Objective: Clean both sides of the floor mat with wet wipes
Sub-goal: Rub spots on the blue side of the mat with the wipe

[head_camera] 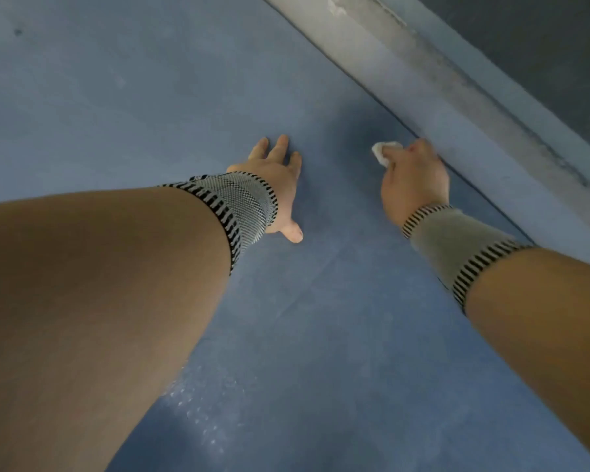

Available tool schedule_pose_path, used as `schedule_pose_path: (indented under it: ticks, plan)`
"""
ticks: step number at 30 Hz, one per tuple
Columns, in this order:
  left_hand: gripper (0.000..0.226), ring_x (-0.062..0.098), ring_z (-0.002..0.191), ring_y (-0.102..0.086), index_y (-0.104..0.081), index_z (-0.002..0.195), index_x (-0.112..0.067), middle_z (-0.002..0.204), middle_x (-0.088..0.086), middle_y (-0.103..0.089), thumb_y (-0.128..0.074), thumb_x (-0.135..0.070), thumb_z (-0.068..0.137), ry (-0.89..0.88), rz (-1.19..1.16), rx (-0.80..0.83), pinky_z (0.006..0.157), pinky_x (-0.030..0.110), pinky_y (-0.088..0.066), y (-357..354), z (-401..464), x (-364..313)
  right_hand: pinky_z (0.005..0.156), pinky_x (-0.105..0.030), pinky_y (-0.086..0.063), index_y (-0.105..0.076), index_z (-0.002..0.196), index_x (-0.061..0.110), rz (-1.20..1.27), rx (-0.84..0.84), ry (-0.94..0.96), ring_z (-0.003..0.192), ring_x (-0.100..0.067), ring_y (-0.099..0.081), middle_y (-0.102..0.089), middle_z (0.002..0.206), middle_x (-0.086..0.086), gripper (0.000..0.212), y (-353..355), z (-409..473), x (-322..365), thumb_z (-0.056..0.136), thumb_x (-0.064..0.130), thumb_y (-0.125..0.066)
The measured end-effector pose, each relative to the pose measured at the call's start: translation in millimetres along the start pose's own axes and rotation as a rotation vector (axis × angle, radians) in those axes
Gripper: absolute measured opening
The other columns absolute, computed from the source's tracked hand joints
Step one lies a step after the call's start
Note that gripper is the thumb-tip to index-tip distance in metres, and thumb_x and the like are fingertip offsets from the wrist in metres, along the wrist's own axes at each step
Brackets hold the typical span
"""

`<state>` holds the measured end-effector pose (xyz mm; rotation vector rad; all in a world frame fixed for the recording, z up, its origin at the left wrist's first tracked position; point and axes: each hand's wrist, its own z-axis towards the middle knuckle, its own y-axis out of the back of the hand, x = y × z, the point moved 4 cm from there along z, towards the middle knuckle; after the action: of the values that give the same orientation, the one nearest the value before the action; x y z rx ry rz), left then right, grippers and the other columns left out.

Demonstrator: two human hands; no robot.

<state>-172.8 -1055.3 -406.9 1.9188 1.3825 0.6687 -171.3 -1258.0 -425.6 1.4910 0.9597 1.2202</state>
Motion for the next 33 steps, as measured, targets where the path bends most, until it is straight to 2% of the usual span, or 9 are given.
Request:
schedule_pose_path:
  ticks: [4, 8, 13, 18, 21, 24, 27, 29, 33]
  plan:
    - [0.128, 0.027, 0.149, 0.007, 0.002, 0.154, -0.021, 0.16, -0.002, 0.019, -0.081, -0.057, 0.065, 0.055, -0.056, 0.002, 0.111, 0.056, -0.032, 3.1, -8.1, -3.0, 0.078, -0.025, -0.04, -0.062, 0.108, 0.023, 0.097, 0.075, 0.14, 0.101, -0.027, -0.058, -0.056, 0.114, -0.005, 0.024, -7.8, -8.8, 64.8, 0.089, 0.015, -0.05]
    - [0.107, 0.028, 0.143, -0.021, -0.017, 0.151, -0.009, 0.158, 0.006, -0.012, -0.071, -0.061, 0.075, 0.134, -0.152, -0.103, 0.11, 0.045, -0.034, -11.6, -35.9, 5.5, 0.071, -0.027, -0.031, -0.057, 0.125, 0.02, -0.046, 0.17, 0.252, 0.097, -0.032, -0.053, -0.051, 0.115, -0.011, 0.038, -4.9, -36.2, 38.2, 0.092, 0.012, -0.042]
    - [0.134, 0.022, 0.149, 0.009, 0.01, 0.152, -0.006, 0.16, 0.005, 0.018, -0.071, -0.071, 0.066, 0.062, -0.09, 0.049, 0.117, 0.046, -0.025, -37.0, -46.3, 9.4, 0.071, -0.023, -0.038, -0.06, 0.117, 0.022, 0.109, 0.0, -0.144, 0.089, -0.018, -0.058, -0.059, 0.116, -0.002, 0.028, -3.4, -10.9, 26.6, 0.092, 0.014, -0.05]
    - [0.138, 0.026, 0.148, 0.013, 0.018, 0.15, -0.003, 0.159, 0.01, 0.022, -0.075, -0.063, 0.068, 0.086, -0.039, 0.076, 0.118, 0.043, -0.022, -32.5, -45.6, 1.2, 0.071, -0.022, -0.034, -0.063, 0.105, 0.027, 0.115, 0.19, 0.32, 0.085, -0.018, -0.052, -0.053, 0.097, 0.002, 0.022, -20.6, -57.3, 71.7, 0.089, 0.018, -0.053]
    - [0.137, 0.025, 0.148, 0.015, 0.018, 0.15, -0.004, 0.159, 0.006, 0.025, -0.077, -0.06, 0.069, 0.123, -0.081, 0.092, 0.112, 0.046, -0.029, -30.7, -43.9, -0.8, 0.054, -0.014, -0.034, -0.062, 0.088, 0.031, 0.059, 0.042, 0.062, 0.077, -0.01, -0.055, -0.054, 0.082, 0.016, 0.007, -5.6, -38.7, 20.1, 0.086, 0.037, -0.058]
    - [0.137, 0.025, 0.148, 0.015, 0.018, 0.15, -0.004, 0.159, 0.006, 0.025, -0.077, -0.06, 0.069, 0.137, -0.087, 0.087, 0.111, 0.047, -0.031, -32.4, -44.5, -1.9, 0.065, -0.014, -0.035, -0.061, 0.109, 0.025, 0.115, -0.018, -0.112, 0.095, -0.02, -0.058, -0.054, 0.103, 0.01, 0.022, -9.4, -18.7, 29.5, 0.09, 0.018, -0.052]
    - [0.137, 0.025, 0.148, 0.015, 0.016, 0.151, -0.004, 0.159, 0.006, 0.024, -0.078, -0.06, 0.067, 0.11, -0.108, 0.06, 0.114, 0.046, -0.029, -34.2, -46.1, 2.2, 0.082, -0.029, -0.044, -0.064, 0.11, 0.022, 0.213, 0.069, 0.222, 0.104, -0.029, -0.056, -0.057, 0.113, -0.006, 0.027, -19.4, -46.3, 94.4, 0.088, 0.011, -0.053]
    - [0.137, 0.025, 0.148, 0.016, 0.016, 0.151, -0.005, 0.159, 0.007, 0.024, -0.077, -0.061, 0.067, 0.088, -0.112, 0.053, 0.117, 0.045, -0.026, -36.1, -47.3, 3.7, 0.072, -0.031, -0.037, -0.062, 0.115, 0.018, 0.129, 0.162, 0.406, 0.095, -0.031, -0.053, -0.055, 0.108, -0.011, 0.032, -26.2, -78.8, 96.3, 0.089, 0.007, -0.048]
    - [0.138, 0.022, 0.148, 0.014, 0.017, 0.151, -0.008, 0.159, 0.002, 0.024, -0.078, -0.061, 0.066, 0.099, -0.135, 0.024, 0.112, 0.046, -0.03, -39.5, -46.1, 6.2, 0.07, -0.028, -0.029, -0.06, 0.123, 0.019, -0.036, 0.052, 0.246, 0.09, -0.031, -0.05, -0.053, 0.108, -0.013, 0.041, -9.3, -80.0, 18.1, 0.088, 0.008, -0.043]
